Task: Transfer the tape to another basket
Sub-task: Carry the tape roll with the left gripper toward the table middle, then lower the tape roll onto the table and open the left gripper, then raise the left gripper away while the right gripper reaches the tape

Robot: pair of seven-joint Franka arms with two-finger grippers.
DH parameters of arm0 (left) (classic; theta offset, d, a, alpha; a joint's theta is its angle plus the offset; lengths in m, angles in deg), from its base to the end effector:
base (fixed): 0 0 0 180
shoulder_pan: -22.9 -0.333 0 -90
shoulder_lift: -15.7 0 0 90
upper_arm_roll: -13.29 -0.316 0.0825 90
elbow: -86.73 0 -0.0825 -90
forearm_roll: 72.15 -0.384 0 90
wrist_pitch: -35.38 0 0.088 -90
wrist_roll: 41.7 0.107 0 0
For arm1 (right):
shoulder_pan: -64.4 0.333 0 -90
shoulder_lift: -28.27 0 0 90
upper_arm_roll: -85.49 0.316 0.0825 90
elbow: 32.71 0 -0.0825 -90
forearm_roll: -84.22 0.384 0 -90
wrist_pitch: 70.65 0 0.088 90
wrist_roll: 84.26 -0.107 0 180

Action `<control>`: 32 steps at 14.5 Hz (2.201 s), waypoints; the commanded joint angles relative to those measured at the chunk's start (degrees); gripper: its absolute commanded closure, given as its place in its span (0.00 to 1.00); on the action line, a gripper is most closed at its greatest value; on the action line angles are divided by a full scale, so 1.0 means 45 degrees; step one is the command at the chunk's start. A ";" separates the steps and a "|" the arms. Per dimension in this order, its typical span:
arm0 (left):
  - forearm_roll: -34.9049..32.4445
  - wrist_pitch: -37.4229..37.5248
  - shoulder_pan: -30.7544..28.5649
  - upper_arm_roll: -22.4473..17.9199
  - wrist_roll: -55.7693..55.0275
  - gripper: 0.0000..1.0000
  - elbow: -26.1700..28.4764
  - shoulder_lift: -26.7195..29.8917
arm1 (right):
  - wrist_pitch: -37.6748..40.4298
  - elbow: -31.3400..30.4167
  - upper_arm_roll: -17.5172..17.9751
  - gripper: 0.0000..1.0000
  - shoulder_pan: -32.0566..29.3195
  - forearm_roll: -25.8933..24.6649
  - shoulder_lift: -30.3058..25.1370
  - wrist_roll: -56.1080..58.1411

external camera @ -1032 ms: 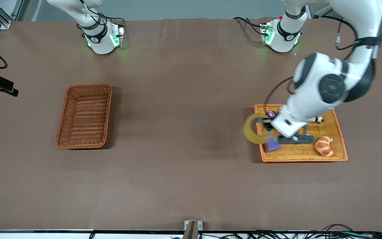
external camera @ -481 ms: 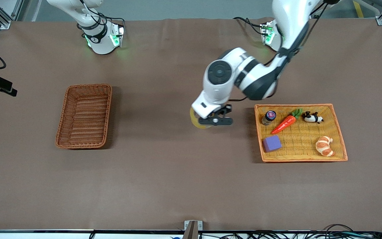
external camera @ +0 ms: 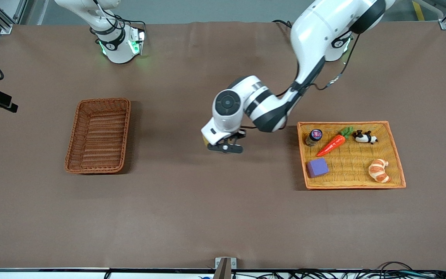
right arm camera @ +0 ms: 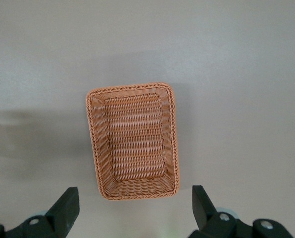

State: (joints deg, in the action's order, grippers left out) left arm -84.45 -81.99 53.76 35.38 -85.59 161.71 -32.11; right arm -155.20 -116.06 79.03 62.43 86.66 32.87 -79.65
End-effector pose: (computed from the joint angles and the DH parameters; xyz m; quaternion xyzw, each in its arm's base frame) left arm 0.5054 -0.5386 0.2594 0.9959 -0.0746 -0.0478 0.0188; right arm 0.5647 -0.0759 0.6259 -0.9989 0.0319 0.0273 0.0200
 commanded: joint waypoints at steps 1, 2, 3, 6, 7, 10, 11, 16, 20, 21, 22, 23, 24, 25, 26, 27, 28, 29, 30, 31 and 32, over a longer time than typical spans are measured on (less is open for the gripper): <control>0.0017 -0.0149 0.0251 0.0013 0.0027 0.95 -0.0685 -0.0662 | -0.0116 -0.0170 -0.0166 0.00 0.0184 0.0200 -0.0241 0.0049; 0.0076 -0.0168 0.0289 0.0013 0.0085 0.95 -0.0743 -0.0837 | -0.0156 -0.0131 -0.0166 0.00 0.0146 0.0334 -0.0241 0.0010; 0.0077 -0.0227 0.0367 0.0013 0.0125 0.95 -0.0995 -0.1013 | -0.0311 -0.0131 -0.0166 0.00 0.0165 0.0355 -0.0221 0.0010; 0.0057 -0.0986 0.0718 -0.0064 0.0106 0.93 -0.1446 -0.1658 | -0.0449 -0.0170 -0.0127 0.00 0.0262 0.0355 -0.0221 0.0029; 0.0076 -0.1008 0.0758 -0.0065 0.0125 0.89 -0.1447 -0.1640 | -0.0449 -0.0170 -0.0127 0.00 0.0398 0.0336 -0.0221 -0.0009; 0.0076 -0.1552 0.0584 -0.0104 0.0243 0.25 -0.1330 -0.1504 | -0.0741 -0.0189 -0.0088 0.00 0.0556 0.0335 -0.0221 -0.0127; 0.0077 -0.1536 0.0564 -0.0104 0.0126 0.17 -0.1310 -0.1329 | -0.0781 -0.0190 -0.0088 0.00 0.0537 0.0355 -0.0202 -0.0127; 0.0038 -0.0778 -0.1228 -0.0065 0.0124 0.00 -0.0200 0.1244 | -0.1288 -0.0346 0.1020 0.00 0.0614 0.0511 0.0285 -0.0671; 0.0057 0.1624 -0.3436 0.0033 0.1135 0.00 0.0523 0.3959 | -0.2514 -0.0967 0.2915 0.00 0.1023 0.0375 0.0969 -0.3147; 0.0096 0.1764 -0.3924 0.0033 0.1837 0.00 0.0893 0.4623 | -0.3216 -0.1493 0.3365 0.00 0.1121 0.0336 0.1067 -0.3773; 0.0231 0.1765 -0.4374 0.0052 0.2269 0.00 0.1206 0.5152 | -0.3957 -0.2020 0.3814 0.00 0.1277 0.0335 0.1261 -0.4224; 0.0504 0.1765 -0.4861 0.0052 0.2486 0.00 0.1538 0.5679 | -0.4680 -0.2567 0.4244 0.00 0.1607 0.0123 0.1573 -0.4654; 0.0719 0.1765 -0.5118 0.0052 0.2798 0.00 0.1677 0.6052 | -0.5384 -0.3114 0.4480 0.00 0.1997 -0.0401 0.1808 -0.5180; 0.0856 0.1765 -0.5449 0.0052 0.3033 0.00 0.1852 0.6404 | -0.5990 -0.3448 0.4714 0.00 0.2465 -0.0832 0.1984 -0.5998; 0.1071 0.1784 -0.5626 0.0052 0.3093 0.00 0.2183 0.6833 | -0.6596 -0.3741 0.4910 0.00 0.2934 -0.1320 0.2508 -0.6779; 0.1305 0.1784 -0.5918 0.0033 0.3132 0.00 0.2631 0.7282 | -0.7182 -0.3996 0.4931 0.00 0.3383 -0.1731 0.2881 -0.7328; 0.1346 0.1765 -0.6018 -0.0045 0.3249 0.00 0.3119 0.7731 | -0.7806 -0.4211 0.4932 0.00 0.3949 -0.1948 0.3194 -0.7817; 0.1365 0.1726 -0.6038 -0.0200 0.3347 0.00 0.3375 0.8025 | -0.8412 -0.4387 0.4932 0.00 0.4360 -0.2008 0.3603 -0.7957; 0.1385 0.1726 -0.6058 -0.0588 0.3541 0.00 0.3513 0.8280 | -0.9037 -0.4640 0.4932 0.00 0.4693 -0.2008 0.3994 -0.7959; 0.1579 0.1726 -0.6038 -0.0960 0.4046 0.00 0.3708 0.8495 | -0.9584 -0.4952 0.4932 0.00 0.4987 -0.2028 0.4191 -0.7978; 0.1948 0.1687 -0.6038 -0.1176 0.4708 0.00 0.3980 0.8806 | -1.0247 -0.5323 0.4912 0.00 0.5241 -0.2125 0.4328 -0.8056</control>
State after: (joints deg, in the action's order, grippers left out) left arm -78.51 -73.39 27.00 32.39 -69.04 174.92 2.98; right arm -197.04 -137.05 101.36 84.64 78.47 51.77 -114.87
